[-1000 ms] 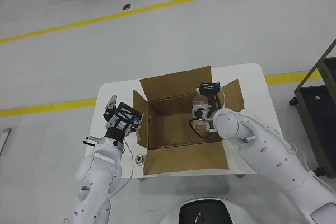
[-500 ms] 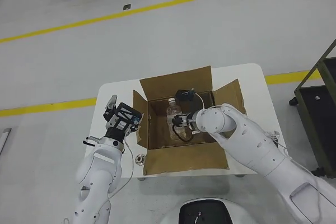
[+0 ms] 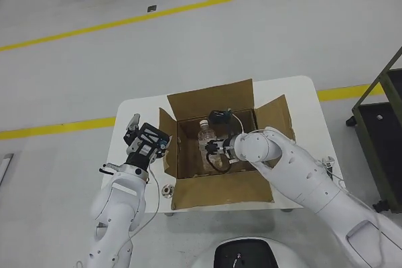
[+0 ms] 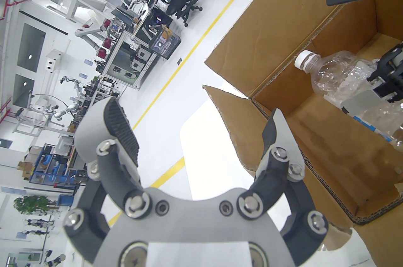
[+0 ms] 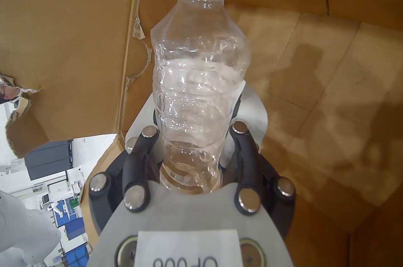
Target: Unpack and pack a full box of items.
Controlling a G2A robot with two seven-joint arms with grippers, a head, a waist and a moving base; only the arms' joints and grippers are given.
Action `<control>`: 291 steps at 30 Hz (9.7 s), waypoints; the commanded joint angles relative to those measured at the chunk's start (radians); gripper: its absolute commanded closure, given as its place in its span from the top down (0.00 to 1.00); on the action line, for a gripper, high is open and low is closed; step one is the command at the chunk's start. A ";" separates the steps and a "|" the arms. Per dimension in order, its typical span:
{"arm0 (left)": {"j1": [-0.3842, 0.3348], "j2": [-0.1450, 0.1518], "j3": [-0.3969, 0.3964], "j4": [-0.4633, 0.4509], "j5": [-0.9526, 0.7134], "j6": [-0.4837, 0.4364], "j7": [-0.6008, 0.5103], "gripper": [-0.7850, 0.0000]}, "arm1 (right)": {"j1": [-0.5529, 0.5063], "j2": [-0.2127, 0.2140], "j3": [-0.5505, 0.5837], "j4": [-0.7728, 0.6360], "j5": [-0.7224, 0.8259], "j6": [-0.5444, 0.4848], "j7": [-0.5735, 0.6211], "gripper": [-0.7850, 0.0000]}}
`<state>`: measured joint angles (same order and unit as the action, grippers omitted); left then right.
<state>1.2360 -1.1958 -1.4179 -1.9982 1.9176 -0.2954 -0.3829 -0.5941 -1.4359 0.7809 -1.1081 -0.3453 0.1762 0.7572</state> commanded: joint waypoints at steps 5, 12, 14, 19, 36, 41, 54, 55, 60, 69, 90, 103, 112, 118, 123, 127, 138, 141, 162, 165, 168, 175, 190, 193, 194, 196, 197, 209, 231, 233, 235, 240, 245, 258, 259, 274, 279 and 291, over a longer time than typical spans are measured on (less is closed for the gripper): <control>0.000 0.000 0.000 0.000 0.000 0.000 0.000 1.00 | 0.036 -0.039 -0.044 0.102 0.046 -0.008 -0.040 0.00; 0.000 0.000 0.000 0.000 0.000 0.000 0.000 1.00 | 0.096 -0.098 -0.099 0.268 0.106 -0.030 -0.072 0.00; 0.000 0.000 0.000 0.000 0.000 0.000 0.000 1.00 | 0.113 -0.115 -0.114 0.310 0.116 -0.039 -0.075 0.25; 0.000 0.000 0.000 0.000 0.000 0.000 0.000 1.00 | 0.151 -0.153 -0.145 0.394 0.124 -0.052 -0.073 0.40; 0.000 0.000 0.000 0.000 0.000 0.000 0.000 1.00 | 0.212 -0.233 -0.175 0.554 0.132 -0.108 -0.066 0.93; 0.000 0.000 0.000 0.000 0.000 0.000 0.000 1.00 | 0.214 -0.245 -0.172 0.573 0.128 -0.118 -0.067 1.00; 0.000 0.000 0.000 0.000 0.000 0.000 0.000 1.00 | 0.195 -0.220 -0.104 0.476 0.095 -0.167 -0.119 1.00; 0.000 0.000 0.000 0.000 0.000 0.000 0.000 1.00 | 0.186 -0.209 -0.092 0.445 0.079 -0.165 -0.128 1.00; 0.000 0.000 0.000 0.000 0.000 0.000 0.000 1.00 | 0.093 -0.125 0.021 0.185 -0.051 -0.098 -0.150 0.24; 0.000 0.000 0.000 0.000 0.000 0.000 0.000 1.00 | -0.283 0.018 0.331 -0.471 -0.300 0.065 0.013 0.00; 0.000 0.000 0.000 0.000 0.000 0.000 0.000 1.00 | -0.636 0.114 0.560 -1.056 -1.129 0.131 0.402 0.00; 0.000 0.000 0.000 0.000 0.000 0.000 0.000 1.00 | -0.636 0.114 0.560 -1.056 -1.129 0.131 0.402 0.00; 0.000 0.000 0.000 0.000 0.000 0.000 0.000 1.00 | -0.673 0.124 0.739 -1.151 -1.107 0.081 0.360 0.00; 0.000 0.000 0.000 0.000 0.000 0.000 0.000 1.00 | -0.729 0.145 0.925 -1.193 -1.121 -0.125 0.474 0.00; 0.000 0.000 0.000 0.000 0.000 0.000 0.000 1.00 | -0.783 0.156 1.000 -1.101 -1.151 -0.221 0.678 0.00; 0.000 0.000 0.000 0.000 0.000 0.000 0.000 1.00 | -0.816 0.157 1.002 -1.008 -1.120 -0.235 0.773 0.00; 0.000 0.000 0.000 0.000 0.000 0.000 0.000 1.00 | -0.832 0.157 0.970 -0.899 -1.114 -0.207 0.779 0.00; 0.000 0.000 0.000 0.000 0.000 0.000 0.000 1.00 | -0.832 0.157 0.970 -0.899 -1.114 -0.207 0.779 0.00; 0.000 0.000 0.000 0.000 0.000 0.000 0.000 1.00 | -0.576 0.170 0.824 -0.549 -1.094 -0.134 0.779 0.37; 0.000 0.000 0.000 0.000 0.000 0.000 0.000 1.00 | -0.548 0.175 0.810 -0.500 -1.085 -0.142 0.779 0.39; 0.000 0.000 0.000 0.000 0.000 0.000 0.000 1.00 | -0.530 0.179 0.795 -0.472 -1.073 -0.146 0.779 0.42; 0.000 0.000 0.000 0.000 0.000 0.000 0.000 1.00 | -0.520 0.191 0.777 -0.452 -1.015 -0.142 0.779 0.43; 0.000 0.000 0.000 0.000 0.000 0.000 0.000 1.00 | -0.514 0.221 0.742 -0.420 -0.971 -0.097 0.779 0.41; 0.000 0.000 0.000 0.000 0.000 0.000 0.000 1.00 | -0.515 0.226 0.741 -0.424 -0.951 -0.090 0.779 0.42; 0.000 0.000 0.000 0.000 0.000 0.000 0.000 1.00 | -0.515 0.228 0.744 -0.426 -0.946 -0.082 0.779 0.42; 0.000 0.000 0.000 0.000 0.000 0.000 0.000 1.00 | -0.518 0.231 0.750 -0.438 -0.929 -0.077 0.779 0.41; 0.000 0.000 0.000 0.000 0.000 0.000 0.000 1.00 | -0.522 0.233 0.752 -0.441 -0.929 -0.075 0.779 0.42; 0.000 0.000 0.000 0.000 0.000 0.000 0.000 1.00 | -0.549 0.248 0.753 -0.484 -0.904 -0.069 0.779 0.43; 0.000 0.000 0.000 0.000 0.000 0.000 0.000 1.00 | -0.524 0.252 0.720 -0.411 -0.919 -0.056 0.739 0.38; 0.000 0.000 0.000 0.000 0.000 0.000 0.000 1.00 | -0.522 0.252 0.717 -0.406 -0.918 -0.054 0.738 0.37; 0.000 0.000 0.000 0.000 0.000 0.000 0.000 1.00 | -0.520 0.252 0.714 -0.401 -0.917 -0.053 0.735 0.37; 0.000 0.000 0.000 0.000 0.000 0.000 0.000 1.00 | -0.518 0.252 0.711 -0.394 -0.913 -0.052 0.729 0.36; 0.000 0.000 0.000 0.000 0.000 0.000 0.000 1.00 | -0.519 0.252 0.705 -0.388 -0.909 -0.051 0.720 0.36; 0.000 0.000 0.000 0.000 0.000 0.000 0.000 1.00 | -0.520 0.254 0.696 -0.375 -0.902 -0.048 0.707 0.36; 0.000 0.000 0.000 0.000 0.000 0.000 0.000 1.00 | -0.519 0.254 0.697 -0.375 -0.901 -0.047 0.707 0.35; 0.000 0.000 0.000 0.000 0.000 0.000 0.000 1.00 | -0.523 0.260 0.708 -0.401 -0.902 -0.042 0.705 0.00; 0.000 0.000 0.000 0.000 0.000 0.000 0.000 1.00 | -0.534 0.263 0.776 -0.481 -0.790 -0.043 0.682 0.00; 0.000 0.000 0.000 0.000 0.000 0.000 0.000 1.00 | -0.614 0.272 1.085 -0.813 -0.136 -0.077 0.613 0.00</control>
<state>1.2360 -1.1958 -1.4179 -1.9982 1.9176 -0.2954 -0.3829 -1.2055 -1.1646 1.8553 -1.9065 -0.5504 0.1069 1.3659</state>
